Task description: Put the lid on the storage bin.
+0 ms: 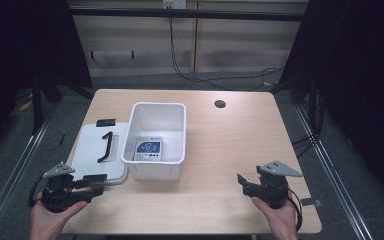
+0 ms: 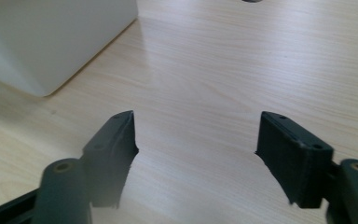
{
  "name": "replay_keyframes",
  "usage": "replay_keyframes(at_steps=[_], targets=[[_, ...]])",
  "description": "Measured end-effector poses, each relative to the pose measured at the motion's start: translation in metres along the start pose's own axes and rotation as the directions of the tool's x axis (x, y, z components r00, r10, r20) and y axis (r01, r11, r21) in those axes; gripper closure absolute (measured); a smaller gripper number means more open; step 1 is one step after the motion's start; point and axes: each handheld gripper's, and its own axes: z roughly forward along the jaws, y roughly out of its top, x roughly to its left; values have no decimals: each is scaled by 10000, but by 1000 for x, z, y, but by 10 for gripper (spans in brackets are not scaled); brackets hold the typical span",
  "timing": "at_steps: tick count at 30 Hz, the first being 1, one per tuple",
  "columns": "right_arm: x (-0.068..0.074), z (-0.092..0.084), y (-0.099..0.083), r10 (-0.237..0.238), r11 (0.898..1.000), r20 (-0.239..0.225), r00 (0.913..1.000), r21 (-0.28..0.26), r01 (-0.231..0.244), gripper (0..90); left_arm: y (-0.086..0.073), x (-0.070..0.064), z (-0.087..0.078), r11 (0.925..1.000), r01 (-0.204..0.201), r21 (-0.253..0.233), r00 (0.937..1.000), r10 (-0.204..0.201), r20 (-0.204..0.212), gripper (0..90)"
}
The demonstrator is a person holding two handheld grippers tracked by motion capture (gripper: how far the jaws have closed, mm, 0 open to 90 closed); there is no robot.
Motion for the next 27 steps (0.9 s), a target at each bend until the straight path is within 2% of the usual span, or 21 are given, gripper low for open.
replay_keyframes(at_steps=[1,2,4,5,6,7,8,11,13,16,17,20,23,25,27], targets=[[0,0,0,0,10000,0,10000,0,0,296,0,0,0,10000,0,0,10000,0,0,350],[-1,-2,0,-84,9999,-95,9999,-96,83,334,0,0,0,10000,80,-41,10000,-80,-16,350],[1,-4,-1,-171,9990,-31,9998,-401,170,323,1,2,-2,9996,213,-184,9998,-213,-4,350],[3,-5,-1,-290,9985,60,9996,-472,292,311,1,3,-3,9991,380,-211,9992,-377,138,353],[6,-3,-2,-436,9980,78,9990,-453,439,311,0,4,-4,9974,602,-399,9974,-585,426,418],[6,-3,-2,-436,9980,78,9990,-453,439,311,0,3,-5,9965,700,-449,9958,-671,631,418],[9,-2,-2,-469,9981,3,9989,-394,469,302,1,3,-5,9965,729,-419,9952,-700,687,464],[11,-1,-2,-497,9980,-171,9986,-402,490,270,2,2,-6,9968,621,-503,9946,-576,869,508],[11,-1,-1,-446,9983,-305,9985,-397,434,263,6,0,-7,9969,389,-690,9929,-308,1150,508],[11,0,-2,-319,9991,-534,9981,-286,304,238,13,-7,-8,9988,69,-480,9980,-38,630,499],[10,0,-3,-302,9993,-560,9980,-246,289,238,15,-7,-8,9993,17,-385,9975,10,700,500],[10,0,-3,-247,9995,-553,9982,-208,236,238,19,-7,-9,9998,47,-184,9989,-39,459,508],[9,0,-4,-166,9995,-533,9984,-259,152,238,25,-6,-11,9998,172,-50,9989,-170,441,504],[9,0,-4,-93,9997,-538,9985,-229,80,238,31,-7,-11,9995,-29,299,9998,24,199,494],[9,1,-4,-124,9997,-657,9978,-203,111,236,36,-5,-8,9976,120,680,9998,-130,141,490]])
